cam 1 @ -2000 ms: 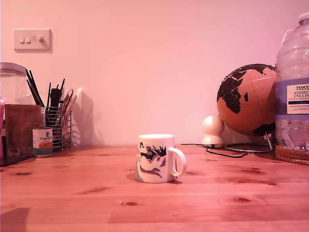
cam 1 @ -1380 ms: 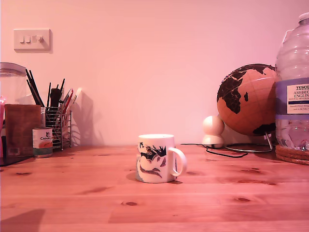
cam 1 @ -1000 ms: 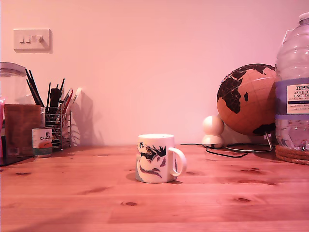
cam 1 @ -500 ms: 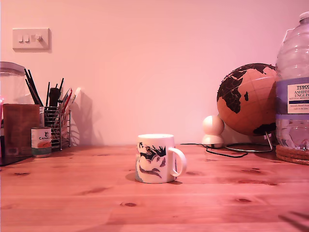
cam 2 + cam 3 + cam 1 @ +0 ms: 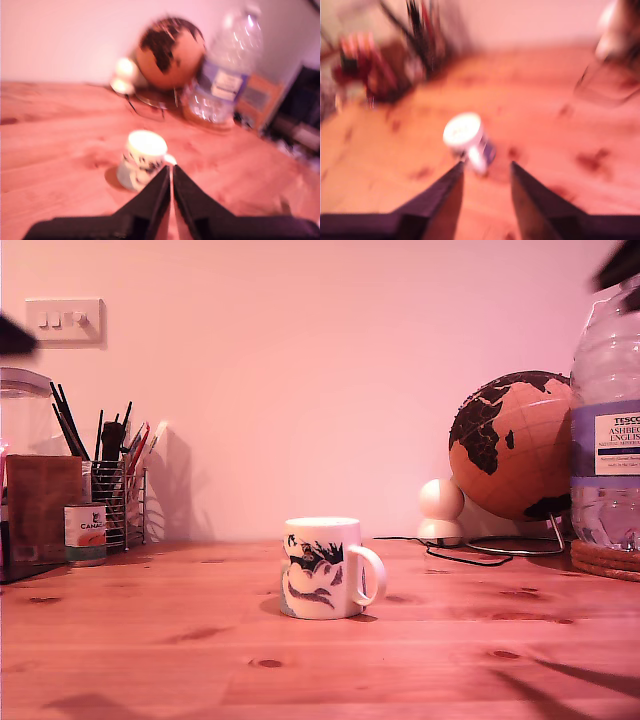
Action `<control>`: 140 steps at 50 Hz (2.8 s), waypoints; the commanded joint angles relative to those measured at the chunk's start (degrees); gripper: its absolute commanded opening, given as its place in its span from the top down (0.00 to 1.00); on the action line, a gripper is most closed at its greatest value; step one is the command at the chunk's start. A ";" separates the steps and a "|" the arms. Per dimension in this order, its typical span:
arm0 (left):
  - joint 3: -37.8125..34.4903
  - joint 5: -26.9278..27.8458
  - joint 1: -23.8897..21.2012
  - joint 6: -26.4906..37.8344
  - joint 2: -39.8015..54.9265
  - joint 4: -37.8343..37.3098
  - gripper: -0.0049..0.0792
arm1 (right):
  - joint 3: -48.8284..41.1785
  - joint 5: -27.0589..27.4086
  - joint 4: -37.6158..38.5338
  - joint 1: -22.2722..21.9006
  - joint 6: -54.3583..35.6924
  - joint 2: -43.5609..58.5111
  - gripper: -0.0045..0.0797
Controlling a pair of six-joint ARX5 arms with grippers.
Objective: Lift the coffee cup and remove the coffee capsule that is hidden under it
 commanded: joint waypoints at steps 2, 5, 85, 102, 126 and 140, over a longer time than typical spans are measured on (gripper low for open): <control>2.01 0.07 -1.73 2.99 5.05 0.83 0.96 | 2.89 -0.11 -0.17 2.32 -0.37 6.27 0.51; 3.41 0.07 -3.04 4.39 8.55 1.55 0.96 | 5.03 -1.36 0.44 3.82 -0.24 10.23 0.47; 13.57 -2.32 -14.84 17.03 35.21 8.04 0.96 | 45.40 14.16 -19.12 18.78 -24.33 70.79 0.48; 13.57 -2.32 -14.84 17.03 35.21 7.96 0.96 | 45.42 15.19 -16.76 18.75 -25.83 74.10 0.48; 13.57 -2.27 -14.97 16.92 35.21 8.02 0.96 | 45.42 15.06 -16.31 18.86 -25.70 74.34 0.77; 13.57 -2.38 -14.95 16.66 35.21 8.02 0.96 | 45.42 15.06 -17.00 18.86 -25.75 74.34 0.96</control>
